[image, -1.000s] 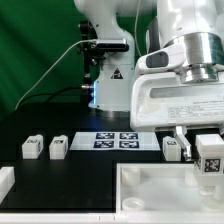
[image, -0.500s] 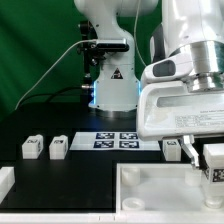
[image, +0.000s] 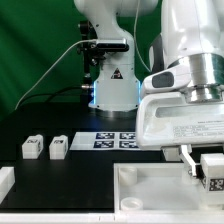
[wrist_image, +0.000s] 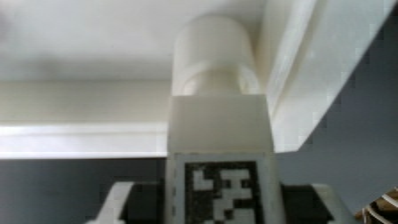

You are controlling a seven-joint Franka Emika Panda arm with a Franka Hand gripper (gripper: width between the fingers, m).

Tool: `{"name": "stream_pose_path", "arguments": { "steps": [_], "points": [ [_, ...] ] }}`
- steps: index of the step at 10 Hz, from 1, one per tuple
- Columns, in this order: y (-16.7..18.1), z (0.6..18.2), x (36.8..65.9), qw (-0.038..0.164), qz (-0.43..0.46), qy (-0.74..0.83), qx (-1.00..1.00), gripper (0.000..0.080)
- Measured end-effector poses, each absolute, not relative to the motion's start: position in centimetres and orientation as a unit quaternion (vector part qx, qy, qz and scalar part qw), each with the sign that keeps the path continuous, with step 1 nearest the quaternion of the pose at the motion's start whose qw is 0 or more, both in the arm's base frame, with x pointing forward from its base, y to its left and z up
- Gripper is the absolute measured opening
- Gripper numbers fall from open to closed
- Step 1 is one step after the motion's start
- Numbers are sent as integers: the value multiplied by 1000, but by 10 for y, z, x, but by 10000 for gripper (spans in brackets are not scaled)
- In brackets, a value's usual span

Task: Assemble one leg

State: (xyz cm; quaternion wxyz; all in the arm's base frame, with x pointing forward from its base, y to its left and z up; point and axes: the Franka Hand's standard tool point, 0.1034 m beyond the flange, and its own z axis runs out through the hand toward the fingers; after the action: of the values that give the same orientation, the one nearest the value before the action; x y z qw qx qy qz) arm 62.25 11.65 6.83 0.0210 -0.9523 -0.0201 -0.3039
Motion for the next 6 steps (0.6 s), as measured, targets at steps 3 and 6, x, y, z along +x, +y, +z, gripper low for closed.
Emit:
{"name": "stream_pose_path", "arguments": {
  "steps": [3,6],
  "points": [
    [119,67,621,20,-311,-9,-950,290],
    [119,64,620,21,-294,-9,-956,297]
  ]
}}
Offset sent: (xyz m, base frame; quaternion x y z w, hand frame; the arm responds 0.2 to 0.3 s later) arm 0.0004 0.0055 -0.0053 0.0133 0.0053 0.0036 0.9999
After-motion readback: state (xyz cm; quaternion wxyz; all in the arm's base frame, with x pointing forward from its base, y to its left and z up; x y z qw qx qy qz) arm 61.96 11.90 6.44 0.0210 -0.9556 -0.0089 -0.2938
